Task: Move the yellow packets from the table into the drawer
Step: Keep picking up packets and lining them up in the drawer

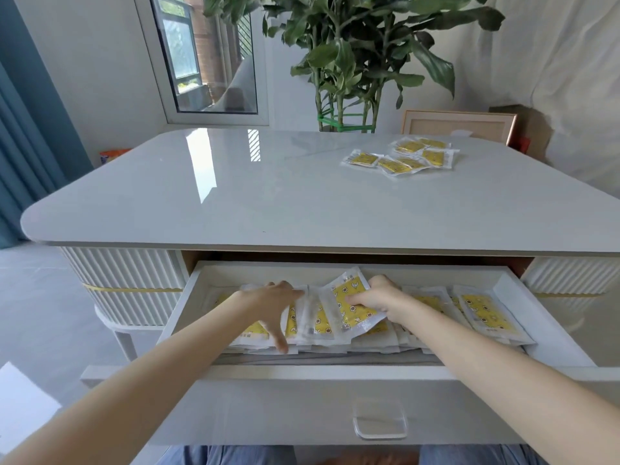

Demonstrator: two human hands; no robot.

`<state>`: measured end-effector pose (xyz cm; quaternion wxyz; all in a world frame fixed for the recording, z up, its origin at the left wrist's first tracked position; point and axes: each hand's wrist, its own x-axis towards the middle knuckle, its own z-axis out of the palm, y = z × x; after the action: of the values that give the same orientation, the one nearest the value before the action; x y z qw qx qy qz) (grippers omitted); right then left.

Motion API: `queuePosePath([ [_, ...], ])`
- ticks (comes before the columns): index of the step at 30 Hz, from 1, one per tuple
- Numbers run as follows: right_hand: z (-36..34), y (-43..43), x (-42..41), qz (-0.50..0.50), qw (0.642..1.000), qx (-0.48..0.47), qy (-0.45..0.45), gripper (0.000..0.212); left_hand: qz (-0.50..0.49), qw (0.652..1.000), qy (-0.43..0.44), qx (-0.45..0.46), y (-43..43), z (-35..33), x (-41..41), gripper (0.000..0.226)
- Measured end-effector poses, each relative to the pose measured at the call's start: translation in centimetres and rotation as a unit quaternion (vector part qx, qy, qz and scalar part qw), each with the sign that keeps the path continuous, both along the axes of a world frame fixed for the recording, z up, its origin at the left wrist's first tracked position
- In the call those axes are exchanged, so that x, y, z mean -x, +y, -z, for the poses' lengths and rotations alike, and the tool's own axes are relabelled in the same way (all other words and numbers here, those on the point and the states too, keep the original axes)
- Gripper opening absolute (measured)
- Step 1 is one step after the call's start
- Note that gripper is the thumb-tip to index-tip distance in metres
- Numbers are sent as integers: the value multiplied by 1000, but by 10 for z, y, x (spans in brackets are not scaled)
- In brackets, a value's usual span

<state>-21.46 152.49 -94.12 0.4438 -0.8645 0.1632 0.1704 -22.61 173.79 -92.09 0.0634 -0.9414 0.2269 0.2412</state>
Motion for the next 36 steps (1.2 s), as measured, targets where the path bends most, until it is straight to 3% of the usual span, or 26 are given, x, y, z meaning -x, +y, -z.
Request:
queuePosePath([
  [4,-6,-6,4,-6,997,72,-22,28,26,1000,4,2,-21,1,2,119],
  [8,-9,-26,2,4,1000,6,9,39,46,999,0,-1,-44,8,3,121],
  [12,-25,-55,13,32,998,-33,34,25,66,998,6,-3,-67,11,4,118],
  [21,-20,-93,21,59,997,45,25,28,69,998,3,-11,-83,18,-6,113],
  [27,-22,-89,28,-38,950,296,-94,46,64,998,-10,-8,-85,19,-2,113],
  [30,-26,-84,33,-126,943,278,-131,55,67,997,-24,0,-85,16,2,117],
  [33,-25,-78,35,-250,925,272,-84,79,68,997,-32,16,-85,13,4,122],
  [36,-21,-76,34,-342,883,321,-35,99,75,997,-34,12,-84,12,5,117],
])
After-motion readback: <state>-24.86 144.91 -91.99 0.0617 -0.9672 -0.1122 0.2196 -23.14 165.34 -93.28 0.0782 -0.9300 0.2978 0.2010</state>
